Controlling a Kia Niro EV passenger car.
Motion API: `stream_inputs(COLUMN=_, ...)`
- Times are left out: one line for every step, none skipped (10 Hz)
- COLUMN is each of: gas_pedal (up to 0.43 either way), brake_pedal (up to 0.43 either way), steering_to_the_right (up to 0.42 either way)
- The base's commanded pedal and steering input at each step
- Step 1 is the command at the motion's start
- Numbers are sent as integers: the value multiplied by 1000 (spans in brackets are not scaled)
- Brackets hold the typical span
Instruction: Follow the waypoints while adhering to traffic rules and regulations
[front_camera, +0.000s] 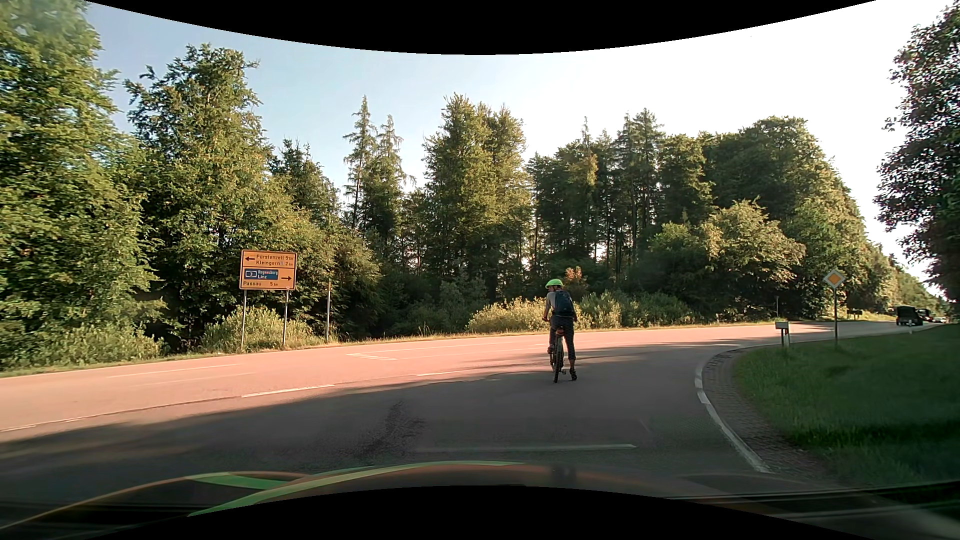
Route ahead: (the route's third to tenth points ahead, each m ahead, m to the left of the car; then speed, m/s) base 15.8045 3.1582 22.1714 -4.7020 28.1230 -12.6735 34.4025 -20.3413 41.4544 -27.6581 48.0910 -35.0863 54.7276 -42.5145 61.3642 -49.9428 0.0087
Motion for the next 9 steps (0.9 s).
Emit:
stream_inputs(gas_pedal=0, brake_pedal=268, steering_to_the_right=66)
stream_inputs(gas_pedal=0, brake_pedal=268, steering_to_the_right=65)
stream_inputs(gas_pedal=0, brake_pedal=268, steering_to_the_right=66)
stream_inputs(gas_pedal=0, brake_pedal=268, steering_to_the_right=66)
stream_inputs(gas_pedal=0, brake_pedal=268, steering_to_the_right=66)
stream_inputs(gas_pedal=0, brake_pedal=268, steering_to_the_right=65)
stream_inputs(gas_pedal=0, brake_pedal=268, steering_to_the_right=65)
stream_inputs(gas_pedal=0, brake_pedal=268, steering_to_the_right=66)
stream_inputs(gas_pedal=0, brake_pedal=268, steering_to_the_right=66)
